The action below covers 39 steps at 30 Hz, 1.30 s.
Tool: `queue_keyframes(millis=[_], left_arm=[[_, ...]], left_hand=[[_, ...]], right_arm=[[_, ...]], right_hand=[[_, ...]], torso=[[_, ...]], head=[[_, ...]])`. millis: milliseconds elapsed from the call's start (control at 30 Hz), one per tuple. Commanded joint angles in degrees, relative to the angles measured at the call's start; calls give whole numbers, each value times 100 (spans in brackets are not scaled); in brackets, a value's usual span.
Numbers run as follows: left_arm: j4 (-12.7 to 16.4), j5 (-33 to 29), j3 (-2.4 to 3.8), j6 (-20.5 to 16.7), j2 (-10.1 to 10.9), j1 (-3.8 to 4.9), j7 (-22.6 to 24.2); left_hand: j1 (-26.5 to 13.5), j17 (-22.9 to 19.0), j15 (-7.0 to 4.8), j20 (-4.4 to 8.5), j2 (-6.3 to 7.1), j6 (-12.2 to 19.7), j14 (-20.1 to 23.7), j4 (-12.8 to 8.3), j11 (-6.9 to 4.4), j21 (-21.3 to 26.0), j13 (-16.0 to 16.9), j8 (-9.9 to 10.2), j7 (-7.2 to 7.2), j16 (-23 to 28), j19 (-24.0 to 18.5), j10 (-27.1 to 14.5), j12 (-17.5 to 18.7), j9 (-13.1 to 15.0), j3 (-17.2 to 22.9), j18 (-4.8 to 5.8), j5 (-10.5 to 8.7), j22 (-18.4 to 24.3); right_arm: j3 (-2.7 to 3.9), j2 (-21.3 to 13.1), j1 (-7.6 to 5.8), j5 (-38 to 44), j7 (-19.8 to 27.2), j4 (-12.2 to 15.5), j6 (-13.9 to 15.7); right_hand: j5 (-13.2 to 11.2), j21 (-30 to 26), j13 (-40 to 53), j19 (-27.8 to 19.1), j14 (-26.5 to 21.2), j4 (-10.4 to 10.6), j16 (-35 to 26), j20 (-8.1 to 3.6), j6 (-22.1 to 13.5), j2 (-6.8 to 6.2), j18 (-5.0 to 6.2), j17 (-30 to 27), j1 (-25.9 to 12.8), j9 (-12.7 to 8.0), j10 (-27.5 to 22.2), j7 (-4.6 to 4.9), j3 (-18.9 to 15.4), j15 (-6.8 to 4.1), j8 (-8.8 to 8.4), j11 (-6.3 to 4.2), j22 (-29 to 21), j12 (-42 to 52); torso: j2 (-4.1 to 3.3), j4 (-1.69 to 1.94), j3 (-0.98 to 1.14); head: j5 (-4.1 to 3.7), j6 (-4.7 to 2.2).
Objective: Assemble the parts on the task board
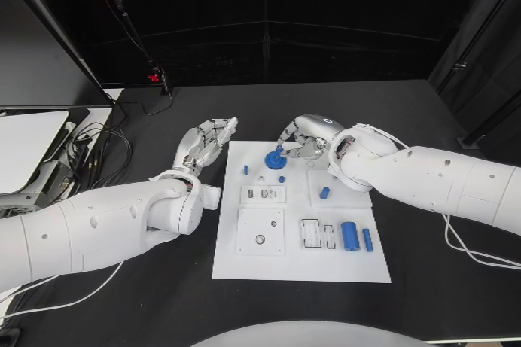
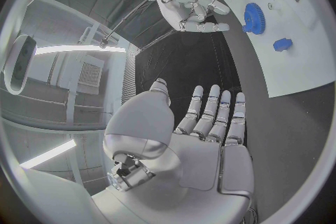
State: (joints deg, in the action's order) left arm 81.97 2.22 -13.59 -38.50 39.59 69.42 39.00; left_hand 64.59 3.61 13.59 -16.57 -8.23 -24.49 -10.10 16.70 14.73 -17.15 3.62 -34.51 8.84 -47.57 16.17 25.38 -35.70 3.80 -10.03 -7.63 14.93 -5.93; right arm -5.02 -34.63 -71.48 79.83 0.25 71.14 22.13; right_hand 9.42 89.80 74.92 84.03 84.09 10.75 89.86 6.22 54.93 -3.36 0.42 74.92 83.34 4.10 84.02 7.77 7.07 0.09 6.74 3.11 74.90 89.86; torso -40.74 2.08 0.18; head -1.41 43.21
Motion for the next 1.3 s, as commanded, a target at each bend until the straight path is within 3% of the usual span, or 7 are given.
queue_keyframes(millis=[33, 300, 500, 600, 833, 1133, 1300], left_arm=[[6, 40, 6, 36, 1, 8, 1343], [-5, 40, 6, 36, 10, 8, 1341], [-18, 40, 6, 40, 7, 4, 1346], [-22, 40, 6, 41, 7, 0, 1348], [-21, 40, 6, 38, 17, -6, 1352], [-24, 40, 6, 36, 25, -11, 1353], [-31, 40, 6, 39, 27, -13, 1352]], left_hand=[[31, 2, 7, -5, -33, -23, -30, -1, -13, -39, 1, 28, 774, 15, 43, 34, 24, 2, -41, 66, 25, -4], [35, 2, 8, -5, -35, -24, -32, -1, -13, -41, 1, 28, 774, 16, 45, 37, 24, 2, -42, 67, 28, -5], [35, 2, 8, -5, -35, -24, -32, -1, -13, -41, 1, 28, 774, 16, 45, 37, 24, 2, -42, 67, 28, -5], [35, 2, 8, -5, -35, -24, -32, -1, -13, -41, 1, 28, 774, 16, 45, 37, 24, 2, -42, 67, 28, -5], [39, 2, 9, -6, -36, -26, -34, -2, -13, -44, 1, 29, 774, 16, 48, 38, 25, 2, -45, 69, 31, -5], [40, 2, 9, -6, -36, -26, -35, -2, -13, -47, 1, 29, 774, 16, 51, 39, 25, 2, -45, 69, 32, -6], [40, 2, 9, -6, -36, -26, -35, -2, -13, -47, 1, 29, 774, 16, 51, 39, 25, 2, -45, 69, 32, -6]], right_arm=[[3, -250, -12, -618, 489, 220, 796], [0, -1023, -13, -1878, 1053, 654, 1222], [-6, -1492, -11, -2252, 1262, 745, 1063], [-8, -1686, -10, -2314, 1285, 732, 934], [-12, -1910, 28, -2319, 1206, 470, 614], [-12, -1940, 283, -2135, 1095, 144, 358], [-12, -1950, 376, -2117, 1104, 112, 219]], right_hand=[[38, 20, 1508, 597, 591, 12, 14, 50, -65, -104, -42, 1508, -13, -10, 598, 10, -31, 47, -39, 42, 1510, 14], [231, 20, 1508, 597, 591, 63, 14, 109, 24, -152, -42, 1508, -127, 22, 598, 32, -79, 104, 0, 112, 1510, 14], [292, 20, 1508, 597, 591, 114, 14, 131, -24, -189, -42, 1508, -229, 15, 598, 45, -126, 121, -29, 127, 1510, 14], [297, 20, 1508, 597, 591, 119, 14, 134, -78, -190, -42, 1508, -237, 6, 598, 38, -128, 118, -57, 120, 1510, 14], [263, 20, 1508, 597, 591, 82, 14, 126, -216, -178, -42, 1508, -179, -8, 598, 24, -106, 99, -125, 91, 1510, 14], [141, 20, 1508, 597, 591, 83, 14, 107, -326, -215, -42, 1508, -186, -13, 598, 20, -133, 76, -172, 64, 1510, 14], [92, 20, 1508, 597, 591, 110, 14, 98, -354, -241, -42, 1508, -218, -10, 598, 17, -160, 67, -180, 56, 1510, 14]], torso=[[3, -9, 1], [10, -18, 1], [10, -9, 5], [10, 0, 5], [8, -9, 2], [9, -16, 7], [3, 3, 3]], head=[[-13, -8], [-140, -30], [-316, -51], [-461, -85], [-724, -145], [-729, -167], [-738, -158]])
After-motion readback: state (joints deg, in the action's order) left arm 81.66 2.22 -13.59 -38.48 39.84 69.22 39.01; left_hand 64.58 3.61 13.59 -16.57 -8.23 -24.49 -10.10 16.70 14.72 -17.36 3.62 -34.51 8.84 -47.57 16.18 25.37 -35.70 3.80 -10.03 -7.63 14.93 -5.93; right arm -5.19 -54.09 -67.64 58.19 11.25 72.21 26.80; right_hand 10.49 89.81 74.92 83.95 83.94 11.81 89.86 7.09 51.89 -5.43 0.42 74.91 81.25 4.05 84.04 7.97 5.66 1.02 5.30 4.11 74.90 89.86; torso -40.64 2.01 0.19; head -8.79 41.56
